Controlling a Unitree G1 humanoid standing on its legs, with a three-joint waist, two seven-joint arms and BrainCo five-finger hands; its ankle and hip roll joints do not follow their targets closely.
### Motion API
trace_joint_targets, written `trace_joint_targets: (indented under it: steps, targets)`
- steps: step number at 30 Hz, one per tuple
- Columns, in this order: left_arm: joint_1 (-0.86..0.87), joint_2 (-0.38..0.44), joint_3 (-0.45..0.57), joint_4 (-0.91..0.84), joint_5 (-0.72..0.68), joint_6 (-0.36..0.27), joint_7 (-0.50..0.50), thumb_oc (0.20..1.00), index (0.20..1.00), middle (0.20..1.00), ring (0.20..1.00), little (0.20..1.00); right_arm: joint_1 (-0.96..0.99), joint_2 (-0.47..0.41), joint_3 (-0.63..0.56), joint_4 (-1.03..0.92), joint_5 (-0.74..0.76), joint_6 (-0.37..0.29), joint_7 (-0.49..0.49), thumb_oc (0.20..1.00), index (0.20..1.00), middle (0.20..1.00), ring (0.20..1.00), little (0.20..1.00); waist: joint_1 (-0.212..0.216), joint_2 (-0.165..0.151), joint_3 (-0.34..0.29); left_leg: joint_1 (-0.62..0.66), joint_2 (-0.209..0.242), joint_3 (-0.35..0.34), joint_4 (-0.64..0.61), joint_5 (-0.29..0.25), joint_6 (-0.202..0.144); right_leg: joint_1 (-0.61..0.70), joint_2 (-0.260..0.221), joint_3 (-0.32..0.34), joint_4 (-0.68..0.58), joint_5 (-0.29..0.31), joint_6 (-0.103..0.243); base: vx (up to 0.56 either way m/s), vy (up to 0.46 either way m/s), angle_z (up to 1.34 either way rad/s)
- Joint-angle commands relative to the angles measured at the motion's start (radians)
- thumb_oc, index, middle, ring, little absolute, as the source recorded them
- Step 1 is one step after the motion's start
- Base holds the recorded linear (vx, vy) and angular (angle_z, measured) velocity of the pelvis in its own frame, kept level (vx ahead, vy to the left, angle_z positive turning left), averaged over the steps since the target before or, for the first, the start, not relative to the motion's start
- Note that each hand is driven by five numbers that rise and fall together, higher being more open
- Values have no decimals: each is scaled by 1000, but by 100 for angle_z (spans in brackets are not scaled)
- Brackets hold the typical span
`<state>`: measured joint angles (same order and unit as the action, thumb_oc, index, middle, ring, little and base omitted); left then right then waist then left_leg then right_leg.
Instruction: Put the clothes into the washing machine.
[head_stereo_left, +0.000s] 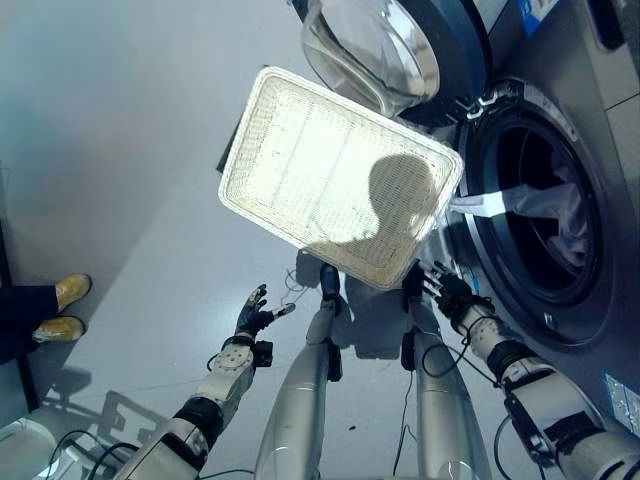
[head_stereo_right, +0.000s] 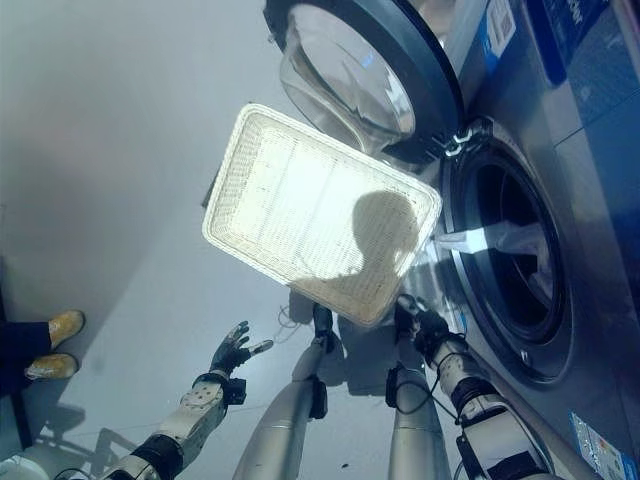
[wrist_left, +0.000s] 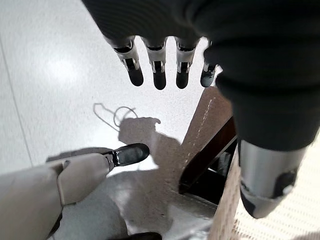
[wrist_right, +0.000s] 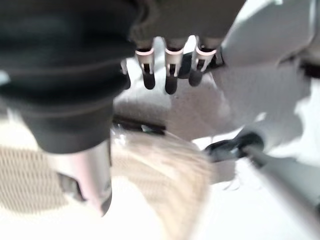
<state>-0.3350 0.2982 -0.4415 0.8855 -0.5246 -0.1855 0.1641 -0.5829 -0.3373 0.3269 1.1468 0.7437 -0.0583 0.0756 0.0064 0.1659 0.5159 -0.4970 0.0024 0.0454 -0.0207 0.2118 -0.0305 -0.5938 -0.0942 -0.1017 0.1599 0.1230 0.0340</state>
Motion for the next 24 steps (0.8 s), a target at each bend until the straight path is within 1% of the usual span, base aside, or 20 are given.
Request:
trace_joint_targets:
  steps: [1, 2, 3, 5, 6, 8, 9, 10, 12, 13, 15, 16, 17, 18, 19, 20, 21, 22, 24]
  targets:
    - [34, 13, 83, 81, -69, 21, -193, 1000, 1000, 1000, 1000, 1000, 67, 16, 53, -29, -376, -170, -191, 1000, 1000, 1000, 1000, 1000, -1, -59, 4, 90, -73, -1, 58, -105, 3, 127, 58, -38, 7, -66, 30, -34, 110, 13]
    - [40, 11, 87, 88, -72, 21, -204, 1000, 1000, 1000, 1000, 1000, 84, 19, 53, -37, -405, -194, -210, 1000, 1000, 1000, 1000, 1000, -5, -64, 4, 112, -73, 0, 55, -109, 3, 149, 58, -35, 1, -69, 31, -18, 108, 20]
    - [48, 8, 96, 106, -77, 19, -224, 1000, 1000, 1000, 1000, 1000, 114, 19, 52, -54, -458, -235, -245, 1000, 1000, 1000, 1000, 1000, -10, -75, 4, 150, -70, 1, 50, -116, 3, 188, 61, -29, -12, -69, 32, -4, 58, 33]
    - [59, 4, 108, 126, -69, 19, -248, 1000, 1000, 1000, 1000, 1000, 153, 14, 49, -66, -497, -241, -223, 1000, 1000, 1000, 1000, 1000, -15, -87, 4, 201, -67, 4, 41, -124, 4, 242, 65, -23, -26, -74, 34, 1, 46, 16]
    - [63, 3, 110, 132, -70, 18, -257, 1000, 1000, 1000, 1000, 1000, 164, 13, 50, -67, -502, -231, -202, 1000, 1000, 1000, 1000, 1000, -16, -90, -2, 210, -67, 4, 39, -126, 4, 251, 65, -21, -29, -75, 34, 32, 29, -1]
    - [80, 6, 123, 167, -68, 23, -312, 1000, 1000, 1000, 1000, 1000, 220, 8, 49, -44, -492, -210, -142, 1000, 1000, 1000, 1000, 1000, -15, -108, -45, 250, -62, 3, 24, -137, 1, 302, 67, -16, -55, -82, 37, 116, -10, 6]
    - [108, -3, 136, 206, -45, 31, -363, 1000, 1000, 1000, 1000, 1000, 286, 12, 36, -12, -503, -190, -84, 1000, 1000, 1000, 1000, 1000, -14, -126, -102, 315, -56, 3, -8, -144, -3, 382, 70, -22, -106, -82, 41, 163, -36, 17]
    - [111, -4, 137, 211, -42, 31, -367, 1000, 1000, 1000, 1000, 1000, 292, 13, 34, -8, -507, -187, -79, 1000, 1000, 1000, 1000, 1000, -14, -128, -107, 323, -55, 2, -12, -145, -4, 392, 70, -22, -112, -82, 41, 168, -40, 35]
    - [130, -15, 143, 243, 8, 36, -394, 1000, 1000, 1000, 1000, 1000, 329, 21, 26, 18, -537, -175, -63, 1000, 1000, 1000, 1000, 1000, -11, -144, -149, 365, -53, 2, -28, -150, -8, 442, 72, -29, -142, -81, 43, 93, -37, 30]
    - [133, -16, 143, 248, 17, 35, -397, 1000, 1000, 1000, 1000, 1000, 333, 22, 25, 22, -540, -174, -61, 1000, 1000, 1000, 1000, 1000, -11, -146, -153, 370, -53, 2, -30, -151, -8, 449, 73, -31, -146, -81, 43, 122, -50, 11]
    - [160, -33, 135, 297, 122, 43, -406, 1000, 1000, 1000, 1000, 1000, 374, 39, 15, 39, -555, -143, -39, 1000, 1000, 1000, 1000, 1000, -6, -166, -216, 430, -50, 2, -41, -165, -6, 513, 80, -36, -165, -85, 42, 167, -66, 5]
    - [161, -34, 133, 302, 130, 48, -404, 1000, 1000, 1000, 1000, 1000, 377, 41, 14, 41, -556, -139, -34, 1000, 1000, 1000, 1000, 1000, -5, -168, -224, 437, -50, 2, -41, -167, -5, 521, 81, -37, -166, -87, 42, 181, -70, 4]
    - [167, -40, 131, 323, 163, 58, -399, 1000, 1000, 1000, 1000, 1000, 392, 48, 12, 46, -558, -128, -13, 1000, 1000, 1000, 1000, 1000, -5, -176, -254, 466, -48, 2, -45, -177, -4, 550, 84, -37, -172, -93, 41, 102, -38, 4]
    - [167, -40, 131, 323, 163, 58, -399, 1000, 1000, 1000, 1000, 1000, 392, 48, 12, 46, -558, -128, -13, 1000, 1000, 1000, 1000, 1000, -5, -176, -254, 467, -48, 2, -45, -177, -4, 551, 84, -37, -172, -93, 41, 173, -56, 2]
    - [177, -47, 138, 337, 164, 70, -383, 1000, 1000, 1000, 1000, 1000, 406, 55, 8, 53, -558, -112, 4, 1000, 1000, 1000, 1000, 1000, -5, -181, -286, 494, -48, 2, -46, -188, -1, 579, 89, -33, -177, -99, 39, 115, -34, -1]
    - [181, -49, 142, 339, 162, 71, -377, 1000, 1000, 1000, 1000, 1000, 411, 58, 7, 55, -556, -107, 8, 1000, 1000, 1000, 1000, 1000, -5, -182, -294, 501, -48, 2, -46, -191, -1, 586, 90, -33, -179, -101, 38, 191, -48, -1]
    - [190, -56, 156, 346, 166, 76, -372, 1000, 1000, 1000, 1000, 1000, 424, 66, 2, 60, -555, -96, 22, 1000, 1000, 1000, 1000, 1000, -5, -185, -315, 522, -49, 4, -45, -200, 1, 609, 91, -34, -184, -105, 35, 182, -47, 0]
    - [203, -64, 166, 357, 181, 67, -364, 1000, 1000, 1000, 1000, 1000, 438, 77, -5, 70, -560, -81, 38, 1000, 1000, 1000, 1000, 1000, -4, -189, -339, 545, -49, 6, -44, -209, 3, 634, 92, -35, -191, -108, 33, 184, -48, 0]
    - [211, -69, 171, 361, 193, 60, -359, 1000, 1000, 1000, 1000, 1000, 445, 86, -6, 76, -570, -73, 42, 1000, 1000, 1000, 1000, 1000, -3, -191, -351, 559, -50, 9, -42, -215, 5, 649, 92, -37, -193, -111, 32, 91, -33, 1]
